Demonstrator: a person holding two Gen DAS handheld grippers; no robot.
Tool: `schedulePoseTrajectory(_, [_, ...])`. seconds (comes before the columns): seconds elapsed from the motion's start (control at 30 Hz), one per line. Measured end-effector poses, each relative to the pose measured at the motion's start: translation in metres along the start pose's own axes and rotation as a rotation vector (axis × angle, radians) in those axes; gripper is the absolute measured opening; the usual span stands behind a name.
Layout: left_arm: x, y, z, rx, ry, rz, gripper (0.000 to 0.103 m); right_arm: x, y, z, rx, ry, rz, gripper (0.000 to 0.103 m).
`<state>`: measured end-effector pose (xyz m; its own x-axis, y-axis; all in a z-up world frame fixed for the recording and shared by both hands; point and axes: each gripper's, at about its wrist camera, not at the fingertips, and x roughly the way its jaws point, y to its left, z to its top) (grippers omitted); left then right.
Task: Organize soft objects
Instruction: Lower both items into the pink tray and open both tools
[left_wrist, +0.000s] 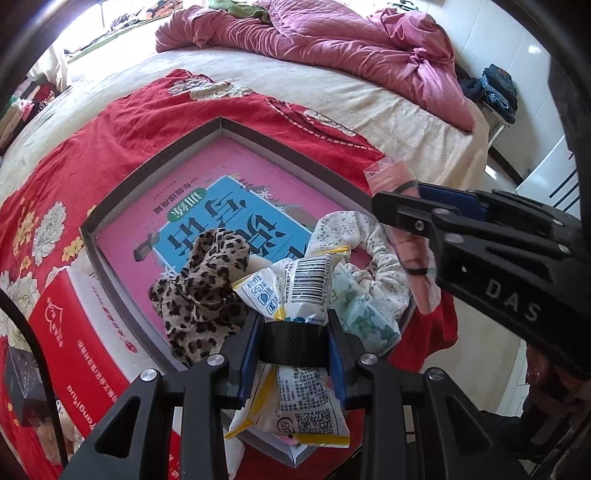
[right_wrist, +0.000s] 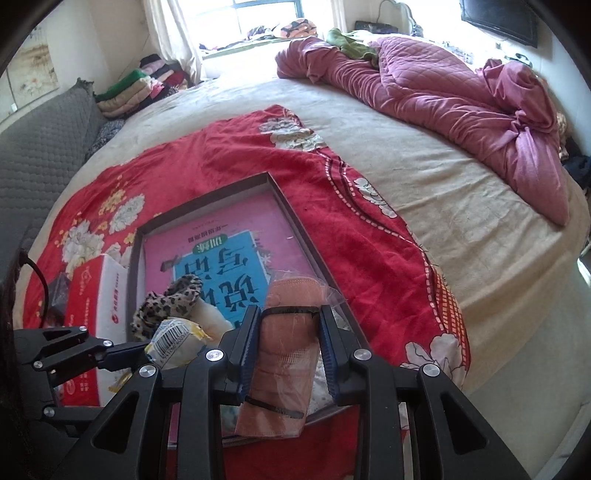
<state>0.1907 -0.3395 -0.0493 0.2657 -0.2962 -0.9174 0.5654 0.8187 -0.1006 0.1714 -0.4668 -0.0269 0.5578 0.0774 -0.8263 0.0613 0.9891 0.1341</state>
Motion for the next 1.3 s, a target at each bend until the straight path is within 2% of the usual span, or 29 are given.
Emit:
schedulePoseTrajectory(0.23, [0.008,0.003,0.001,-0.001,0.004,0.03,0.034,0.015,-0.009,-0.001,0.023,0.013,0.006,0.032])
schedulePoseTrajectory(0.3, [0.01,0.005,0.001,-0.016,0.014,0.009,0.034,0.018,-0.009,-0.001,0.026,0.019,0.009,0.032])
schedulePoseTrajectory(0.63, [0.02,0.002,0.003,-0.022,0.021,0.0,0.035,0.039,-0.007,0.0,-0.014,0.047,0.008,0.034])
schedulePoseTrajectory(0.83, [0.021,0.005,0.0,-0.039,0.025,-0.024,0.035,0.043,-0.011,-0.002,0.016,0.049,0.027,0.035])
schedulePoseTrajectory(1.2, [0.019,0.006,0.0,-0.039,0.025,-0.006,0.038,0.042,-0.01,-0.002,0.023,0.032,0.036,0.04])
schedulePoseTrajectory(1.3, [0.02,0.006,0.0,-0.034,0.032,-0.005,0.038,0.04,-0.012,-0.001,0.034,0.03,0.034,0.044])
